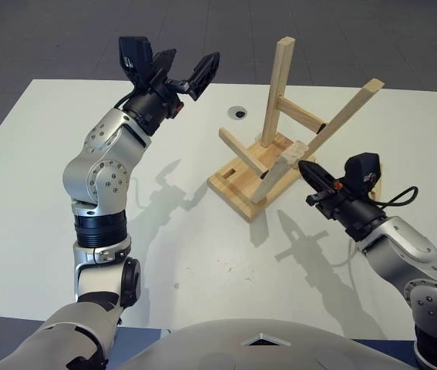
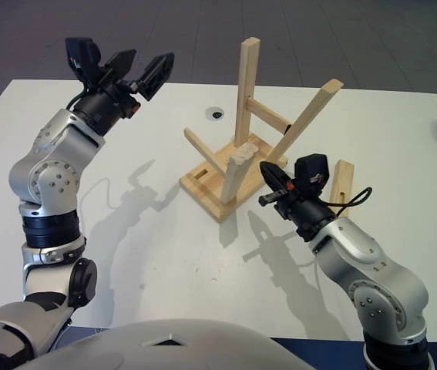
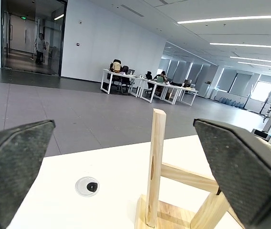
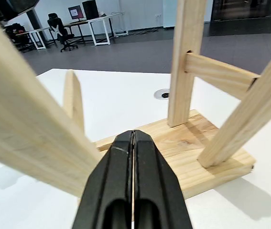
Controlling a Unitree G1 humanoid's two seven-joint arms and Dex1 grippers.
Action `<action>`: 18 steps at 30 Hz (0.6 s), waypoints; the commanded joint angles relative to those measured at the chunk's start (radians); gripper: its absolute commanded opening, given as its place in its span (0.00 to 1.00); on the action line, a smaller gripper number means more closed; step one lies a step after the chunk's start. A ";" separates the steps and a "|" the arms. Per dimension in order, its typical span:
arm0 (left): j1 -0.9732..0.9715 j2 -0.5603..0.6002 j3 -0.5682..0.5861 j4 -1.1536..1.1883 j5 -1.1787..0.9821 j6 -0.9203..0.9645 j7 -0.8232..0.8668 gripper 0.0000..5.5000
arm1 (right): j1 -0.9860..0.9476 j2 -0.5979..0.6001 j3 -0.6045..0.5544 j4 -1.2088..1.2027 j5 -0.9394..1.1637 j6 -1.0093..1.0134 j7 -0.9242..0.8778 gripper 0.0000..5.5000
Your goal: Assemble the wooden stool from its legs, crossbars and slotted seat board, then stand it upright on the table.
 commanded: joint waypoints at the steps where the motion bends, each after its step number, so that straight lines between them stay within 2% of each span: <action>1: -0.016 0.011 -0.001 0.011 0.015 -0.012 -0.012 0.98 | -0.013 0.060 -0.142 0.023 0.128 -0.066 -0.029 0.06; 4: -0.014 0.020 0.009 0.013 0.017 -0.014 -0.012 0.98 | 0.065 0.045 -0.225 0.048 0.149 -0.041 -0.075 0.14; 7: -0.008 0.029 0.021 0.010 0.020 -0.015 -0.008 0.98 | 0.152 0.030 -0.255 0.080 0.106 0.000 -0.101 0.24; 13: -0.005 0.029 0.020 0.005 0.024 -0.011 -0.003 0.98 | 0.182 0.020 -0.272 0.111 0.015 0.045 -0.163 0.39; 18: 0.003 0.026 0.017 -0.005 0.024 -0.005 0.001 0.98 | 0.213 0.000 -0.255 0.161 -0.096 0.068 -0.142 0.53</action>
